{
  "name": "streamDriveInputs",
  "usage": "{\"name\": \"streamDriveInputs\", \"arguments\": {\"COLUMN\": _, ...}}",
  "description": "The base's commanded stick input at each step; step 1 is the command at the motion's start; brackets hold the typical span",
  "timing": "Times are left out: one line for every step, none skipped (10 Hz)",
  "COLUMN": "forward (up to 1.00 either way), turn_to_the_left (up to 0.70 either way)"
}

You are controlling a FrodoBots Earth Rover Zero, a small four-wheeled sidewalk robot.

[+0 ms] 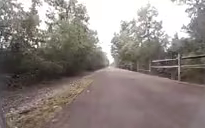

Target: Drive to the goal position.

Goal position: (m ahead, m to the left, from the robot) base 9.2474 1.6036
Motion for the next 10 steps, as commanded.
{"name": "streamDriveInputs", "arguments": {"forward": 0.7, "turn_to_the_left": -0.14}}
{"name": "streamDriveInputs", "arguments": {"forward": 0.7, "turn_to_the_left": -0.27}}
{"name": "streamDriveInputs", "arguments": {"forward": 0.7, "turn_to_the_left": -0.13}}
{"name": "streamDriveInputs", "arguments": {"forward": 0.7, "turn_to_the_left": -0.04}}
{"name": "streamDriveInputs", "arguments": {"forward": 0.7, "turn_to_the_left": 0.0}}
{"name": "streamDriveInputs", "arguments": {"forward": 0.7, "turn_to_the_left": 0.0}}
{"name": "streamDriveInputs", "arguments": {"forward": 0.7, "turn_to_the_left": 0.0}}
{"name": "streamDriveInputs", "arguments": {"forward": 0.7, "turn_to_the_left": 0.0}}
{"name": "streamDriveInputs", "arguments": {"forward": 0.7, "turn_to_the_left": 0.0}}
{"name": "streamDriveInputs", "arguments": {"forward": 0.7, "turn_to_the_left": 0.0}}
